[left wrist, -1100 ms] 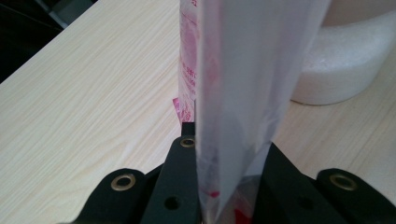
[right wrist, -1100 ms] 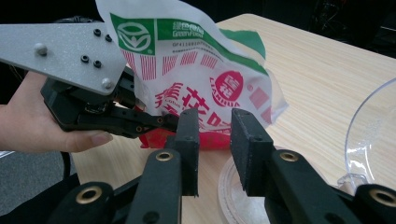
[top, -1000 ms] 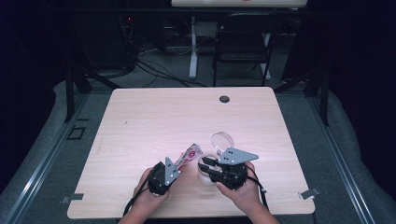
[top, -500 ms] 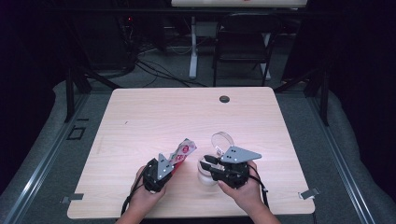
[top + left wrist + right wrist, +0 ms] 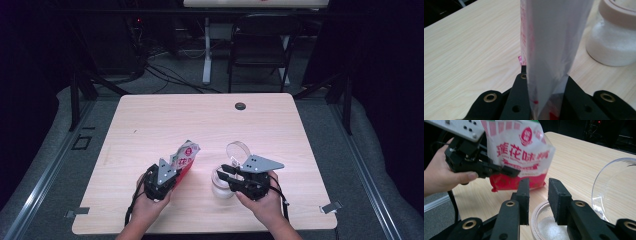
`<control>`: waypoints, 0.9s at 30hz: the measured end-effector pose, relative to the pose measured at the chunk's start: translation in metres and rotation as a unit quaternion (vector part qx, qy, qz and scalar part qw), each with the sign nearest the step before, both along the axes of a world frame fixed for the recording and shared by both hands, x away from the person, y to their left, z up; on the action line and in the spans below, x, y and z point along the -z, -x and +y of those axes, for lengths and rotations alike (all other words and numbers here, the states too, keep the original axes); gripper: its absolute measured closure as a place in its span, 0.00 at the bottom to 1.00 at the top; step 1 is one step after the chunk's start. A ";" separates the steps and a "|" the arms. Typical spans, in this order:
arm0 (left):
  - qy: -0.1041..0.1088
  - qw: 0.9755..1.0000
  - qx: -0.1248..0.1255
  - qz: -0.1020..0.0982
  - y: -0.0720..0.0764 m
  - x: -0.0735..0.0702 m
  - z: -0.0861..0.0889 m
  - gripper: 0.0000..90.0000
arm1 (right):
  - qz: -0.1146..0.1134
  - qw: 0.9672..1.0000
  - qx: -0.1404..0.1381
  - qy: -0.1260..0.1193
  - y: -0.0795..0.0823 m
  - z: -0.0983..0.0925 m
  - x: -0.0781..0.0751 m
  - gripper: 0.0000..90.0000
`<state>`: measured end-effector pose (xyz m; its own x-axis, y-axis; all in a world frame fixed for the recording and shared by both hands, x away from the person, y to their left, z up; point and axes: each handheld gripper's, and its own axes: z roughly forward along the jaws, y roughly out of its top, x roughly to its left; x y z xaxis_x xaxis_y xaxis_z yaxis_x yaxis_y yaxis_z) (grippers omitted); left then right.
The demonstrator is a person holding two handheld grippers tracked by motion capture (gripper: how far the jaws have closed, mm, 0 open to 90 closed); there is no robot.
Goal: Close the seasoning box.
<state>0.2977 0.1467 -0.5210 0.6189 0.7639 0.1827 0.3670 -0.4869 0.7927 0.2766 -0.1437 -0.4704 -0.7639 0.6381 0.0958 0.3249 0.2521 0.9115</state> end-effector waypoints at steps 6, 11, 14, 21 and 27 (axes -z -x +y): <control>0.015 1.000 -0.022 -0.015 -0.004 -0.013 0.016 1.00 | -0.003 1.000 0.006 -0.002 -0.001 -0.003 -0.001 0.79; 0.007 0.999 -0.036 -0.017 -0.007 -0.016 0.031 1.00 | -0.001 1.000 0.008 -0.003 -0.001 -0.004 0.000 0.79; 0.004 0.999 -0.048 -0.017 -0.008 -0.016 0.039 1.00 | -0.001 1.000 0.009 -0.002 -0.001 -0.005 -0.001 0.79; -0.002 0.997 -0.078 -0.017 -0.011 -0.014 0.060 1.00 | 0.001 1.000 0.009 -0.003 -0.002 -0.004 0.000 0.79; 0.001 0.994 -0.111 -0.009 -0.015 -0.004 0.075 1.00 | 0.000 1.000 0.010 -0.004 -0.002 -0.005 0.000 0.79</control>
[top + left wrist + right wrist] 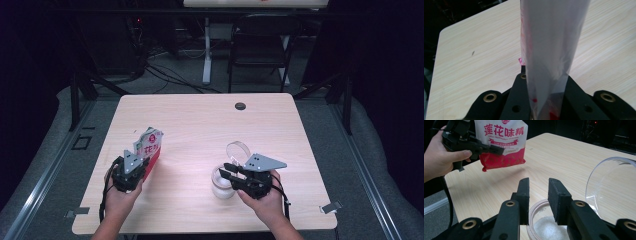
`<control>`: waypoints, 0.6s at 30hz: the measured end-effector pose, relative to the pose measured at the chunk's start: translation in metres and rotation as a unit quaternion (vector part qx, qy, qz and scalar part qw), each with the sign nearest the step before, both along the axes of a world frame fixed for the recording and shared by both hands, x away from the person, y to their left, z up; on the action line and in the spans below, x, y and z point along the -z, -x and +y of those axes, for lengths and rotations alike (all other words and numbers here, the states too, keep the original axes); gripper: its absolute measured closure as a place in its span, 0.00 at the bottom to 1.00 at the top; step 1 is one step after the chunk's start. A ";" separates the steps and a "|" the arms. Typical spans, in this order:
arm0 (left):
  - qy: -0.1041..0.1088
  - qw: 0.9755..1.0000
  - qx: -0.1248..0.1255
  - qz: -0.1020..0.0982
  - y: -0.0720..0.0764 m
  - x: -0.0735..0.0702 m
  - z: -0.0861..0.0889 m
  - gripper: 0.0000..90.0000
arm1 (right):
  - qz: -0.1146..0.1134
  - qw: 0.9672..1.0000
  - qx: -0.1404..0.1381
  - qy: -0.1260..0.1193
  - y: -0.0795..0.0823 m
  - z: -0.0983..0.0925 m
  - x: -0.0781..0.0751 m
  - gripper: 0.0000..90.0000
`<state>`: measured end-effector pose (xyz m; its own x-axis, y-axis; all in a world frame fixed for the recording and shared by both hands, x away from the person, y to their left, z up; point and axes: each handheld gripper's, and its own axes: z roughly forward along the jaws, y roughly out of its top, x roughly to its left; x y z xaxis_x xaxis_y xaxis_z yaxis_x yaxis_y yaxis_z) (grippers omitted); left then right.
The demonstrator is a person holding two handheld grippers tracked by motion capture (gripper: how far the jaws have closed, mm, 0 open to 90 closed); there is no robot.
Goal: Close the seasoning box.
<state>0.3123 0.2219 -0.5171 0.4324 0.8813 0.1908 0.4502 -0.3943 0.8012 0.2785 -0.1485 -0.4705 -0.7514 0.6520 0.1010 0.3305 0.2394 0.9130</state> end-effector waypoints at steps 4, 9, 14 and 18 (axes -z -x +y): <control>0.001 1.000 -0.015 0.006 -0.002 0.005 0.007 1.00 | 0.000 1.000 0.000 0.001 0.000 0.000 0.000 0.79; -0.009 0.999 -0.032 0.007 -0.005 0.008 0.013 1.00 | -0.001 1.000 0.001 0.000 0.000 -0.001 0.000 0.79; -0.023 0.999 -0.047 0.005 -0.007 0.010 0.016 0.99 | 0.000 1.000 0.002 -0.001 -0.001 -0.001 0.001 0.79; -0.055 0.997 -0.057 -0.004 -0.010 0.013 0.015 0.99 | 0.001 1.000 0.003 0.000 -0.001 -0.001 0.001 0.79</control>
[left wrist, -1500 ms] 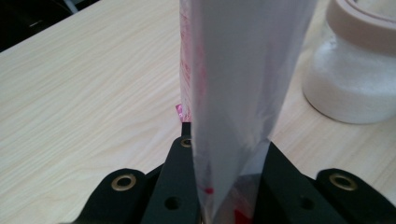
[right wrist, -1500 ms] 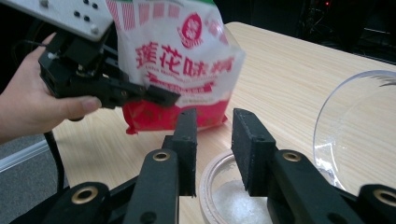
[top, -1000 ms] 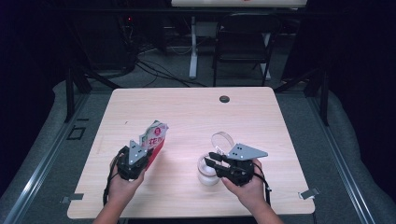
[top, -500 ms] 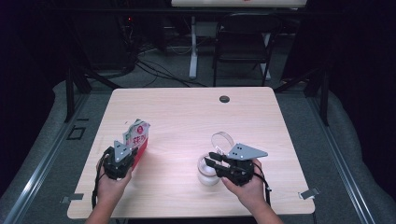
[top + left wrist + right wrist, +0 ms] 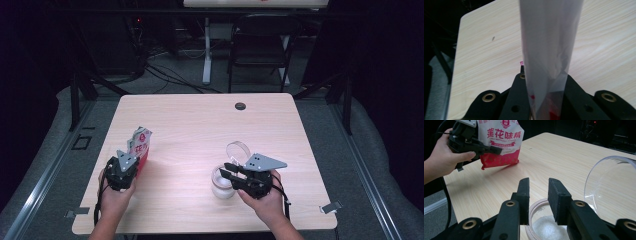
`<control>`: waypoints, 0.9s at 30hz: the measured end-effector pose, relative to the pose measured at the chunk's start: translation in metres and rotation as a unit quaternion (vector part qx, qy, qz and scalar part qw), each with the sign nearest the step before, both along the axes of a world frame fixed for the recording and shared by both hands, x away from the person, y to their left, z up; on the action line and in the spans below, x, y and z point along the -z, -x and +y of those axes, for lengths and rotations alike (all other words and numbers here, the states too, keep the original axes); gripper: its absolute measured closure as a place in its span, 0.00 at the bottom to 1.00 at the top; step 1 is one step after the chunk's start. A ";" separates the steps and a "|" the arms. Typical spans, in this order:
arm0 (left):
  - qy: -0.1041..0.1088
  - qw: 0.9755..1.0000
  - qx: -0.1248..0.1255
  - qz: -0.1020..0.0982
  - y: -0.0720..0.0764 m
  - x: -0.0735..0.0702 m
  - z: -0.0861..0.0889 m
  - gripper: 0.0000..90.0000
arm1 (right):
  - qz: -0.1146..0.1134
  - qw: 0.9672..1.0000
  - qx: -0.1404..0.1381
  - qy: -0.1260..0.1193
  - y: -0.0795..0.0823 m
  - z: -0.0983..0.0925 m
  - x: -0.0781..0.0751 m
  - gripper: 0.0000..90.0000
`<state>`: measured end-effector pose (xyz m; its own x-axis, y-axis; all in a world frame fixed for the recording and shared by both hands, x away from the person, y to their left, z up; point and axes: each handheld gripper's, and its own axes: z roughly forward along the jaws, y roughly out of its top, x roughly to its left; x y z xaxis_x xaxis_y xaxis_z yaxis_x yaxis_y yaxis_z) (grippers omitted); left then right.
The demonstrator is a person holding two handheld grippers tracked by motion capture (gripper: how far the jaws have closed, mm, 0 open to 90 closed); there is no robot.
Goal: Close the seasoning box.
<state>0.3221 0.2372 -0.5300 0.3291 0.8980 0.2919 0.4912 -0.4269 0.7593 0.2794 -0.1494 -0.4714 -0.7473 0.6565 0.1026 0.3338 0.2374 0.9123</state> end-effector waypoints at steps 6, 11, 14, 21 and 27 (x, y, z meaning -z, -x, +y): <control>-0.007 1.000 -0.011 -0.003 -0.004 0.002 0.004 0.99 | 0.000 1.000 -0.001 0.001 0.000 0.000 0.000 0.79; -0.007 1.000 -0.017 -0.003 -0.007 0.006 0.006 0.98 | 0.000 1.000 0.000 0.002 0.000 0.000 0.001 0.79; -0.005 1.000 -0.014 -0.001 -0.007 0.006 0.006 0.96 | 0.001 1.000 -0.001 0.001 -0.001 0.000 0.001 0.79; -0.001 1.000 0.007 0.007 -0.005 0.007 0.001 0.77 | 0.001 1.000 -0.002 0.001 -0.001 0.001 0.001 0.79; 0.038 0.999 0.022 0.022 -0.003 0.005 0.000 0.51 | 0.005 1.000 -0.004 0.000 -0.001 0.001 0.000 0.79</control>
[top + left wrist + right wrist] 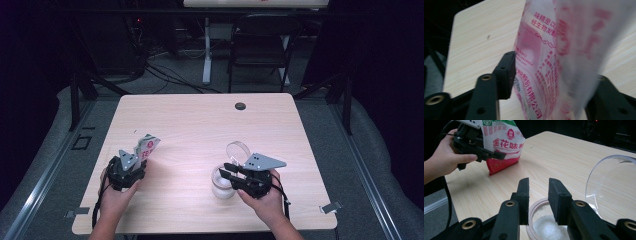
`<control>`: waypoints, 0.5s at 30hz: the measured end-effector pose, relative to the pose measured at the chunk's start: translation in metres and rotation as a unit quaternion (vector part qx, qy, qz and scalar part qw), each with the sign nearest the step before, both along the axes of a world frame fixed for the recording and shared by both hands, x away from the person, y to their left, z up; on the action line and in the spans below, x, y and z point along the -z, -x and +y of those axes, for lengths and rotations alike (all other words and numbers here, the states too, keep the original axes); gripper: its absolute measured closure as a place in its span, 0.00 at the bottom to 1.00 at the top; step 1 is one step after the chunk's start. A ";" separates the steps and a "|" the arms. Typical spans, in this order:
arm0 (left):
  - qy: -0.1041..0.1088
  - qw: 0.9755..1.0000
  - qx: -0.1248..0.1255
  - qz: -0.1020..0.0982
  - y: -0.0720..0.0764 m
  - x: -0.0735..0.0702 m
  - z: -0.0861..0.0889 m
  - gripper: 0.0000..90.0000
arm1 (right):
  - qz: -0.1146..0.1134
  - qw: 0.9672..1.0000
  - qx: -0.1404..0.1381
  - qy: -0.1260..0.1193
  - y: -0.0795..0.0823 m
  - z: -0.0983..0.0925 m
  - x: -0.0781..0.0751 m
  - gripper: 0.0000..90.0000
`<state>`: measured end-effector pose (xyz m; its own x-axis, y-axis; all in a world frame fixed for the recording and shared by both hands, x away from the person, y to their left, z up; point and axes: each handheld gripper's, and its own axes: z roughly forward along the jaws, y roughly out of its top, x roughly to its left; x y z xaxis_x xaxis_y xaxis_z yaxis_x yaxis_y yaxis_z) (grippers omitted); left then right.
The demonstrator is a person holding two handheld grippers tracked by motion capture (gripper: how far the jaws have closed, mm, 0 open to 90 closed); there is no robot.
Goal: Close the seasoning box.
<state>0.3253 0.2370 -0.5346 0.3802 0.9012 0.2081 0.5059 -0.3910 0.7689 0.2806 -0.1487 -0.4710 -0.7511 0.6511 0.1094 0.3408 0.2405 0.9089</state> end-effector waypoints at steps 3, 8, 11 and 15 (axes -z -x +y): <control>0.008 1.000 0.020 0.002 0.004 -0.001 -0.004 0.46 | 0.000 1.000 0.000 0.000 0.000 -0.001 -0.003 0.77; 0.035 0.998 0.043 0.017 0.009 -0.005 -0.012 0.40 | 0.001 1.000 0.000 -0.002 0.000 -0.002 -0.007 0.74; 0.050 0.997 0.056 0.014 0.012 -0.007 -0.016 0.39 | 0.005 1.000 -0.002 0.000 0.000 -0.003 -0.007 0.73; 0.061 0.995 0.073 0.012 0.016 -0.010 -0.022 0.39 | 0.003 1.000 -0.002 0.000 0.001 -0.004 -0.009 0.71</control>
<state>0.3093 0.2153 -0.5250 0.5129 0.8536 0.0906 0.4688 -0.3670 0.8035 0.2799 -0.1525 -0.4616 -0.7529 0.6482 0.1140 0.3454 0.2417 0.9068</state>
